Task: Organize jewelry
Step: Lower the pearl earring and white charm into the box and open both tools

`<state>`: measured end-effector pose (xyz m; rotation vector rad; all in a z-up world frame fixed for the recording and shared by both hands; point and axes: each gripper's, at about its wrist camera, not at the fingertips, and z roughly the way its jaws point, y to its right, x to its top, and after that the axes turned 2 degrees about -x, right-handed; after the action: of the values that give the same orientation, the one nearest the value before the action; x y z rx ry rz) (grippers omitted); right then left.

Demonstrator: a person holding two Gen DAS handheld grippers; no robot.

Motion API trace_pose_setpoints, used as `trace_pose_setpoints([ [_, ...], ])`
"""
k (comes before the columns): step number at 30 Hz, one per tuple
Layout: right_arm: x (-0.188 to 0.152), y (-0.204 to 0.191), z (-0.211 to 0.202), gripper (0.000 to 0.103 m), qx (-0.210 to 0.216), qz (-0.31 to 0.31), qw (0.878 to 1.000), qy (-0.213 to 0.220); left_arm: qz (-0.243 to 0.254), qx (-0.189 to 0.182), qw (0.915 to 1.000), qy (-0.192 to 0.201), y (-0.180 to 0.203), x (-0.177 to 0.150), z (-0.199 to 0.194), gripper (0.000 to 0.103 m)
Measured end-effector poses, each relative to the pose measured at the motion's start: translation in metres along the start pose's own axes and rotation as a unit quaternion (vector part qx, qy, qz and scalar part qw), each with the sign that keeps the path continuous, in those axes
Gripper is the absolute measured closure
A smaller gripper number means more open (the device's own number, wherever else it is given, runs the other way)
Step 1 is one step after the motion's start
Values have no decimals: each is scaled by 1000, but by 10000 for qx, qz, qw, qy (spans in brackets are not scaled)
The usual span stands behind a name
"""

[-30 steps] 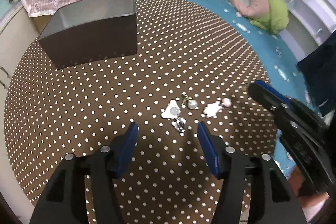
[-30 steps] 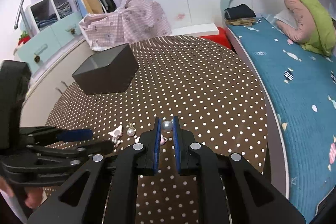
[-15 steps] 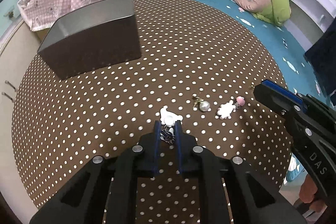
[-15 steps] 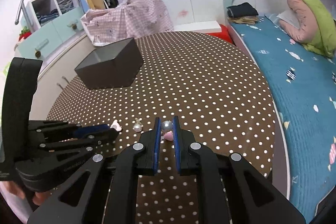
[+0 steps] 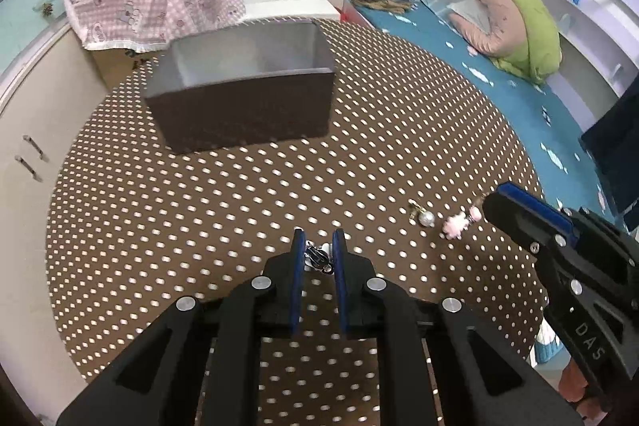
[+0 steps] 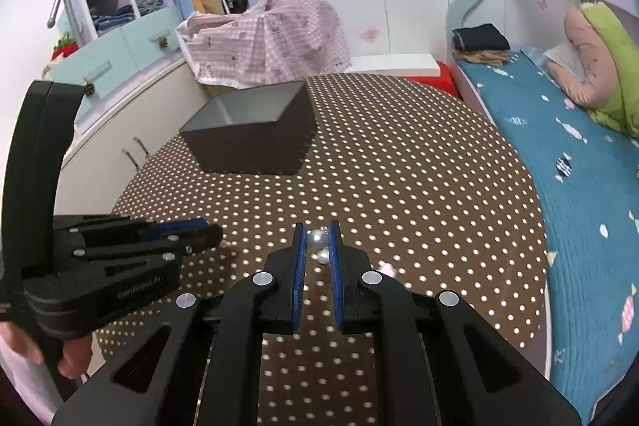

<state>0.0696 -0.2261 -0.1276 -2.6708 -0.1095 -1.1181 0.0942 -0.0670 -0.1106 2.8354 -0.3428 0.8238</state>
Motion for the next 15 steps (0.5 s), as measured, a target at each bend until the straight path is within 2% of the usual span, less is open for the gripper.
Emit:
trace_pose_setpoints([
  [7, 16, -26, -4, 91, 20, -184, 9997, 132, -80, 174, 9991, 370, -24, 14, -25, 91],
  [15, 50, -51, -1, 91, 85, -417, 9987, 272, -105, 306, 9967, 746, -41, 42, -50, 91],
])
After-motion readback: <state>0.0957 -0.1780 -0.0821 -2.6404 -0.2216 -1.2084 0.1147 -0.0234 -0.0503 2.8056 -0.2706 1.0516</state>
